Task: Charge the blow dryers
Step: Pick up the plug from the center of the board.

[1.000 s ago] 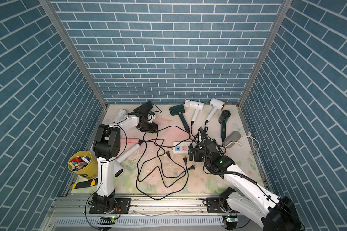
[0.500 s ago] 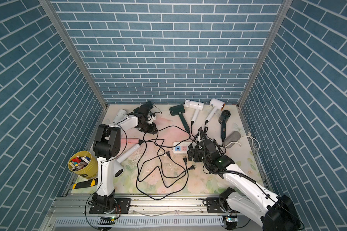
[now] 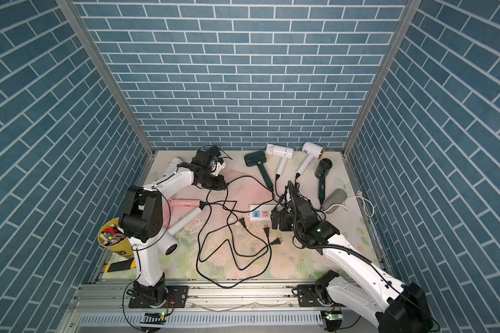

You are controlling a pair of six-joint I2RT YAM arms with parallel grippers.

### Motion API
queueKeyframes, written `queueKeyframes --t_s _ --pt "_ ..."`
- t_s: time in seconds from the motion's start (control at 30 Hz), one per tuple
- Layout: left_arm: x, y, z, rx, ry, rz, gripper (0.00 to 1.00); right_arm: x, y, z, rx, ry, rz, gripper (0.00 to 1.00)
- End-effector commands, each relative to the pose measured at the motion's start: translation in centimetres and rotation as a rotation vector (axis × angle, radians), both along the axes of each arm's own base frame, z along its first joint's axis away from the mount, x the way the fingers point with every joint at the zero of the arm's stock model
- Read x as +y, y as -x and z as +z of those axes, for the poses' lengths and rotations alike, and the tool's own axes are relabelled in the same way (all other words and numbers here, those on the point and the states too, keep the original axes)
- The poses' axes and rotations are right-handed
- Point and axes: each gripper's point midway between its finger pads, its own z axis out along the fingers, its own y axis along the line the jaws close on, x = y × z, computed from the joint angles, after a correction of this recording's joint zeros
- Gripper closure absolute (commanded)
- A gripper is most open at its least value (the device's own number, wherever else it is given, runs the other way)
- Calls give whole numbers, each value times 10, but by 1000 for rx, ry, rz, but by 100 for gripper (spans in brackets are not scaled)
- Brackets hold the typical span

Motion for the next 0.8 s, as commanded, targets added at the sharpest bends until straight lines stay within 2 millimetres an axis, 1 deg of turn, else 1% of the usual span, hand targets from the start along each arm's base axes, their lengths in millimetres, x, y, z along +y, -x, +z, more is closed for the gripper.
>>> queueKeyframes --t_s 0.0,0.07,0.13,0.23,0.33,0.43,0.6,0.77 --pt "-30 11 37 -76 96 -43 84 2 0 14 26 -45 -11 2" --pt "-44 22 49 -108 108 -73 84 13 -1 19 63 -79 25 4" --pt "-60 35 62 -148 123 -107 84 26 0 26 98 -130 68 11" --pt "-78 50 76 -201 143 -140 84 36 -4 37 123 -201 87 22" --pt "-92 64 86 -261 166 -171 84 42 -11 46 171 -274 99 30" --pt "-102 78 89 -316 180 -197 84 49 -19 54 216 -365 107 37" --pt "-114 96 90 -371 205 -225 84 55 -35 63 261 -488 96 38" --pt "-122 111 91 -399 229 -253 84 69 -48 72 302 -586 122 38"
